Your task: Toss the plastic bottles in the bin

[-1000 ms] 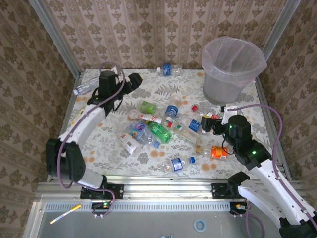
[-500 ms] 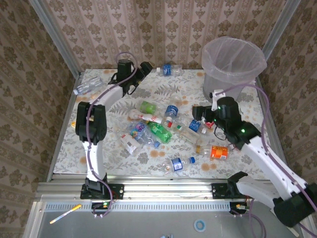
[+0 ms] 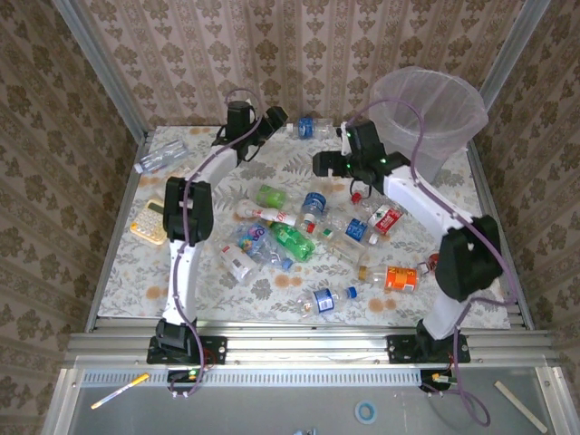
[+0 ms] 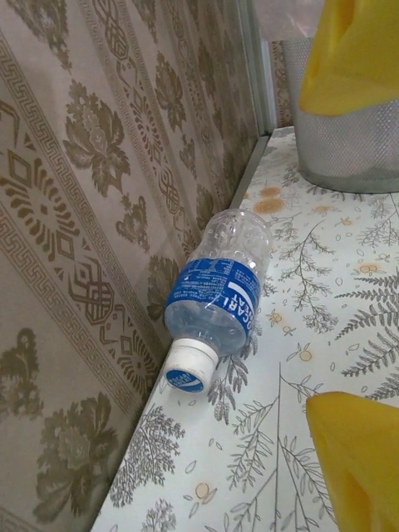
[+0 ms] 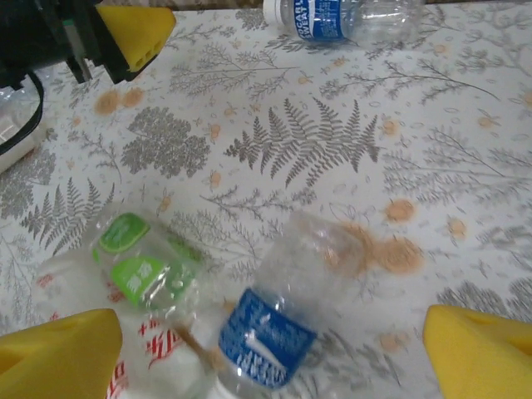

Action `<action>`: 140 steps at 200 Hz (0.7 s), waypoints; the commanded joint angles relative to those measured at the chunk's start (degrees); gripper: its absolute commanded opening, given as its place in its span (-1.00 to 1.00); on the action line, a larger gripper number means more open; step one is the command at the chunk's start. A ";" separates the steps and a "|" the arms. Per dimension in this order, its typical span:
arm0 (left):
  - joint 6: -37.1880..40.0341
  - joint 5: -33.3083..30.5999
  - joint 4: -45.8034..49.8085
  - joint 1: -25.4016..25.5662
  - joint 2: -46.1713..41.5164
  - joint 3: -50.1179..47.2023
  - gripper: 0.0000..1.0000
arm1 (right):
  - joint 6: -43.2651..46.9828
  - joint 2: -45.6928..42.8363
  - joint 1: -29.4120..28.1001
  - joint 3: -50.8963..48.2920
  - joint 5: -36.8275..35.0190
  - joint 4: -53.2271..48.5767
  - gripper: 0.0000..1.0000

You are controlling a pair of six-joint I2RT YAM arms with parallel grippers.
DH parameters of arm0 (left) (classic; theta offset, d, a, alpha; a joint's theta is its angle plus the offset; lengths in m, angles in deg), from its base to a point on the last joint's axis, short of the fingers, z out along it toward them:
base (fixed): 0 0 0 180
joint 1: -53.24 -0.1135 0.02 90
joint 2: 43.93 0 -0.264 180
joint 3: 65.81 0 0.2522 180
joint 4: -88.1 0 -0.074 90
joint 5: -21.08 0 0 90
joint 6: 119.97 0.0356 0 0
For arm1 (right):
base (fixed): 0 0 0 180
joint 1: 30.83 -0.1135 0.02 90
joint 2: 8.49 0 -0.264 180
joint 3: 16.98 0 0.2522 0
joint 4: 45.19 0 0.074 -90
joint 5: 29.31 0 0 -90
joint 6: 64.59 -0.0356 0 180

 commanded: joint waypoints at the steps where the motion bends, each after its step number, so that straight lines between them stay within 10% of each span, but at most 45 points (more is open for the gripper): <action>1: 3.13 2.31 0.55 -1.45 3.55 4.12 0.67 | -1.77 6.39 0.91 6.72 2.21 0.13 0.81; 140: -3.60 7.96 -16.60 -2.57 18.67 14.60 0.64 | -7.90 38.15 6.78 31.35 -1.65 16.63 0.49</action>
